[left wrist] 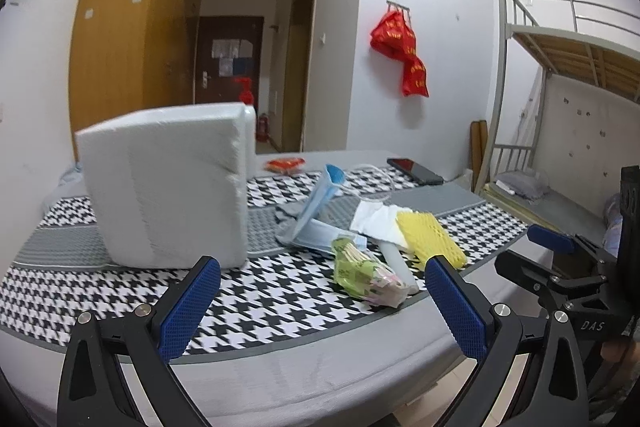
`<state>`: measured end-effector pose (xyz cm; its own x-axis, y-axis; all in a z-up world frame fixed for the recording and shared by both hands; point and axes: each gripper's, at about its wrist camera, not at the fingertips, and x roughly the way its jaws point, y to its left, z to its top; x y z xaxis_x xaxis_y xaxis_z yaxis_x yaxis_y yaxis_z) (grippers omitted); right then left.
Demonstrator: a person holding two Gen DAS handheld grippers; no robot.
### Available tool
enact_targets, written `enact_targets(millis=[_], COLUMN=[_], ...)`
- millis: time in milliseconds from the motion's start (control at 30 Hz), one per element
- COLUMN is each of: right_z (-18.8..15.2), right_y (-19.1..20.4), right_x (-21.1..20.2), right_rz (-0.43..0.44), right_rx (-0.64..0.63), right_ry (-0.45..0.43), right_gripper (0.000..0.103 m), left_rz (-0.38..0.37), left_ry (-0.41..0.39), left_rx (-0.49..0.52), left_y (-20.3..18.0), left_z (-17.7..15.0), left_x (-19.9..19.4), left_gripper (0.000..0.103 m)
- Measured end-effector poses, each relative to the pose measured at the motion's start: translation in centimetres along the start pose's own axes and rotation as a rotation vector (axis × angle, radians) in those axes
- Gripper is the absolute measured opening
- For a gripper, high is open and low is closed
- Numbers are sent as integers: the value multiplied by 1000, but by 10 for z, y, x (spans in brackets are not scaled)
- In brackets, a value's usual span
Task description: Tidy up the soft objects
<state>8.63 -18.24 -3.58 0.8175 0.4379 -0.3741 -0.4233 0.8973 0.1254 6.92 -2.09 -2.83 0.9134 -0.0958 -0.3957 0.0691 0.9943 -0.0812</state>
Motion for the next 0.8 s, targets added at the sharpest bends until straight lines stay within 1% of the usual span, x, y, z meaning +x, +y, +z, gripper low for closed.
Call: enact_targets(millis=[233, 533, 800], right_z=[-3, 0, 2], right_y=[-12, -26, -36], right_x=[16, 36, 47], right_rz=[-23, -32, -27], right_rx=[7, 13, 22], right_ry=[34, 68, 83], right_gripper=[103, 103, 103], left_rz=[-14, -8, 33], left_ry=[57, 146, 232], left_rx=[-11, -38, -49], left_y=[-10, -14, -18], left_z=[0, -2, -4], left_x=[27, 58, 89], left_gripper=[102, 102, 102])
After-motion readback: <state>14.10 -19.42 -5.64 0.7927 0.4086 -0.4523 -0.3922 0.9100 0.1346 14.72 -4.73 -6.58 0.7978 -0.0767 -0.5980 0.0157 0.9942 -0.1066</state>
